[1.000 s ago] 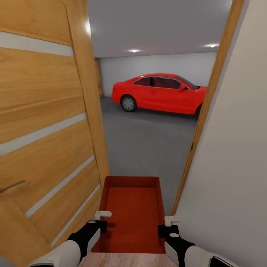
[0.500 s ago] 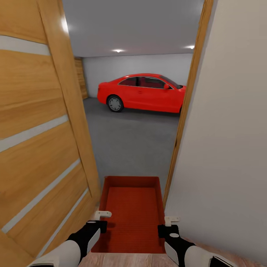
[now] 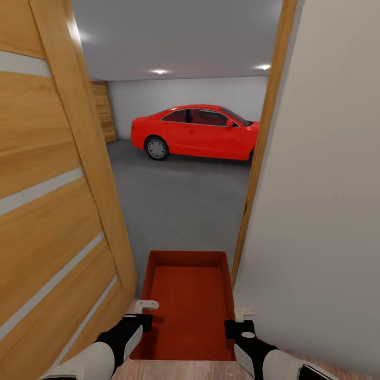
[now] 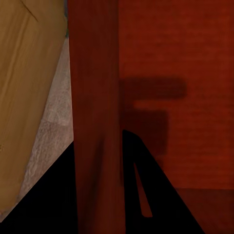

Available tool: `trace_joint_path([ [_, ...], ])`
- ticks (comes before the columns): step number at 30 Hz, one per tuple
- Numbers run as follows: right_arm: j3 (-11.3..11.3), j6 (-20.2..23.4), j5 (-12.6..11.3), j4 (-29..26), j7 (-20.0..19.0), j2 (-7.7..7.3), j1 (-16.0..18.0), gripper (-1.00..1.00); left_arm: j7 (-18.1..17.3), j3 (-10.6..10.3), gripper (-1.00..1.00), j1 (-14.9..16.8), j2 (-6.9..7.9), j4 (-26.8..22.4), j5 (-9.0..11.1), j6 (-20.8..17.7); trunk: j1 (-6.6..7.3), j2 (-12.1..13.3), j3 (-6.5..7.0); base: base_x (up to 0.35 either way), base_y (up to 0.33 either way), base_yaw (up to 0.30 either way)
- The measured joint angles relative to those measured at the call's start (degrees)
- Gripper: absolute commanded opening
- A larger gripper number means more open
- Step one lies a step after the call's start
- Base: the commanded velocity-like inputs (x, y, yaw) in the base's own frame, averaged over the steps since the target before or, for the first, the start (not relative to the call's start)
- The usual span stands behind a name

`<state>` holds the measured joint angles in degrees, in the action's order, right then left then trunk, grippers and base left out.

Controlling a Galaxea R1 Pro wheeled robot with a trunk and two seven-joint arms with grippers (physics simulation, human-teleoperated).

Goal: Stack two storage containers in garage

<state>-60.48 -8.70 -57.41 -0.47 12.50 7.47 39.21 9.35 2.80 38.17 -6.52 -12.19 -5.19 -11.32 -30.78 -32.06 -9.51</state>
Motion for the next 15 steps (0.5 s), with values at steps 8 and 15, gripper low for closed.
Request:
trace_joint_path([
  [8,0.0,0.0,0.1,0.0,0.0,0.0,0.0,-1.0,0.0,0.0,-1.0,0.0,0.01,0.1,0.1,0.1,0.0,0.0,0.0,0.311,0.102,0.0],
  [15,0.0,0.0,0.1,0.0,0.0,0.01,0.0,-1.0,-0.1,0.1,-1.0,0.0,0.01,0.1,-0.1,0.1,-0.03,0.0,0.0,0.117,0.038,0.0],
])
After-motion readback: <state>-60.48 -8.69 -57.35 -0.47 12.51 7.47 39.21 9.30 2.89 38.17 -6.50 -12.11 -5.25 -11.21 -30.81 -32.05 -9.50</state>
